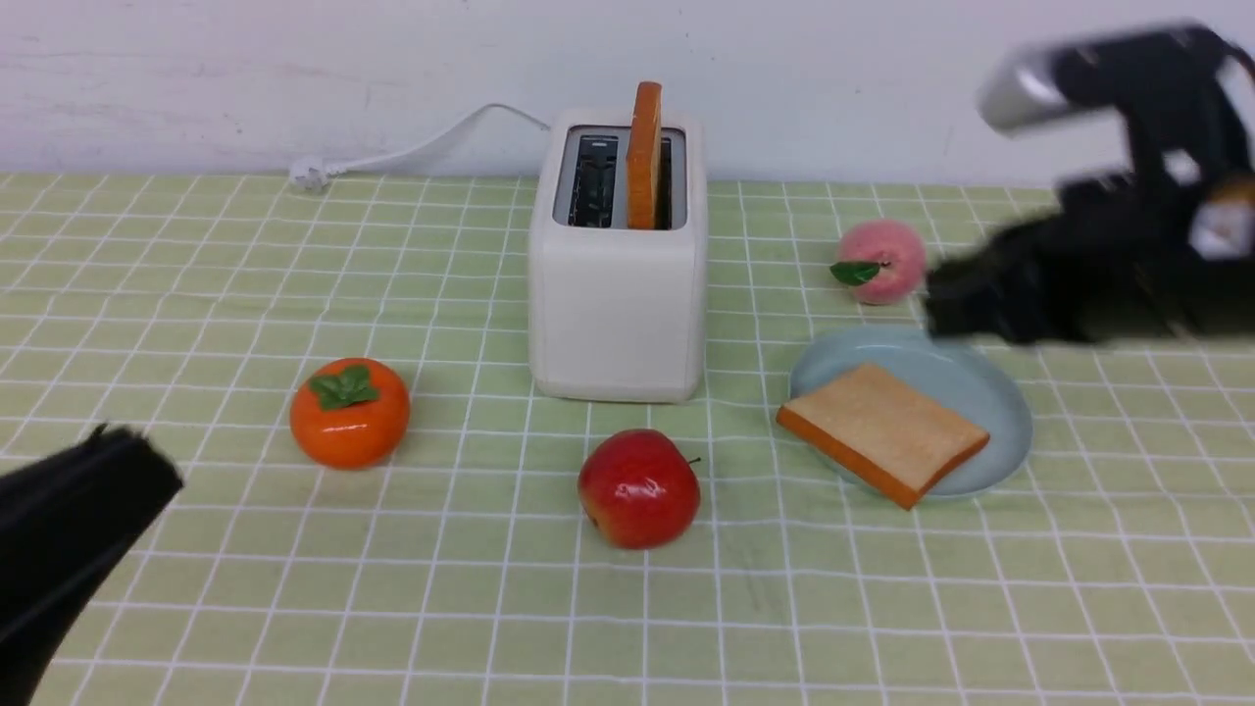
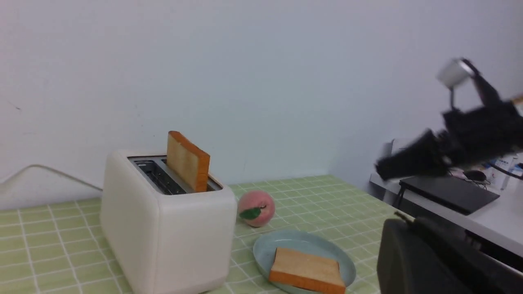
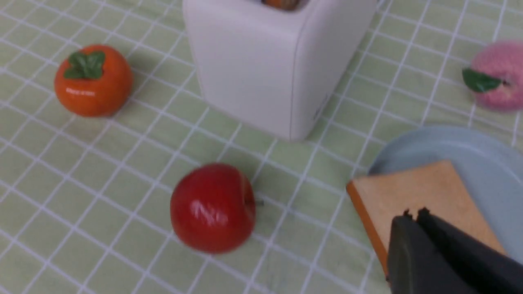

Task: Take toasted bread from bread machine on green coffee tablecloth place on plate.
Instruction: 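Grasp the toast slice in the toaster and pull it up out of the slot with the right gripper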

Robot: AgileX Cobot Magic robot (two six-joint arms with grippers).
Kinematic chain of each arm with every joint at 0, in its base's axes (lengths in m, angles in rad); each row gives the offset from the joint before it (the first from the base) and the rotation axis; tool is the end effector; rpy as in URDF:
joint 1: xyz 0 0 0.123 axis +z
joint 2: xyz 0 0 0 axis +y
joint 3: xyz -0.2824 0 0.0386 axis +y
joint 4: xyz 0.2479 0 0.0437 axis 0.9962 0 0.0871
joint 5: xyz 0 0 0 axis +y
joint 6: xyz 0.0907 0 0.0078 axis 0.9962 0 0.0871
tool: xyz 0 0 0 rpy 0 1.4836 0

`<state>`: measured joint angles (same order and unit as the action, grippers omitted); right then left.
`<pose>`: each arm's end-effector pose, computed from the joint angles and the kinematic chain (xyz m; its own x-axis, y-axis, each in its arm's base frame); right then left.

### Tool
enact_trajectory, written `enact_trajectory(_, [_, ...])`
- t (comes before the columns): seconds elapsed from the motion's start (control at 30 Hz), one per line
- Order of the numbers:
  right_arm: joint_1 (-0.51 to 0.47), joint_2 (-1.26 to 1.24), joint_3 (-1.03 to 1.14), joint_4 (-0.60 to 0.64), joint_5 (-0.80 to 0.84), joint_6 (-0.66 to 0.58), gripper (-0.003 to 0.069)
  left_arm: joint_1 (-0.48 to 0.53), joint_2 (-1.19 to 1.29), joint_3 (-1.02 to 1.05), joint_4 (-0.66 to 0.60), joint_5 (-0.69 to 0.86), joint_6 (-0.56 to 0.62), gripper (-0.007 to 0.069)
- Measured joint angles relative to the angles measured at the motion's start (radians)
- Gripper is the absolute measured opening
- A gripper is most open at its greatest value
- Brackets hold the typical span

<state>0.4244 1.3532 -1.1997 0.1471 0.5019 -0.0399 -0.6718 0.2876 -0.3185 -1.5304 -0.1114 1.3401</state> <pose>0.2754 0.1315 0.3637 -0.5264 -0.1403 -0.8386 -0.4198 0.9006 0.1129 0.0660 -0.0397 0.3025 -0.0065 -0.2347 -0.9721 0.5408 0.8169 -0.2008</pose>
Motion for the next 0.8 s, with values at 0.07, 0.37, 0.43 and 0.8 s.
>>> enact_trajectory(0.07, [0.013, 0.091, -0.099, 0.0, 0.019, 0.0, 0.0027, 0.0, -0.009, 0.021, -0.001, -0.009, 0.001, -0.0013])
enact_trajectory(0.37, [0.098, 0.42, -0.482, -0.028, 0.046, 0.026, 0.0267, 0.0, -0.009, 0.059, -0.005, -0.03, 0.085, -0.0013])
enact_trajectory(0.43, [0.102, 0.475, -0.542, -0.037, 0.033, 0.065, 0.0362, 0.0, -0.009, 0.059, -0.021, -0.03, 0.099, -0.0013])
enact_trajectory(0.8, [0.102, 0.735, -0.724, -0.344, -0.112, 0.37, 0.0589, 0.0, -0.009, 0.059, -0.083, -0.03, 0.105, -0.0013])
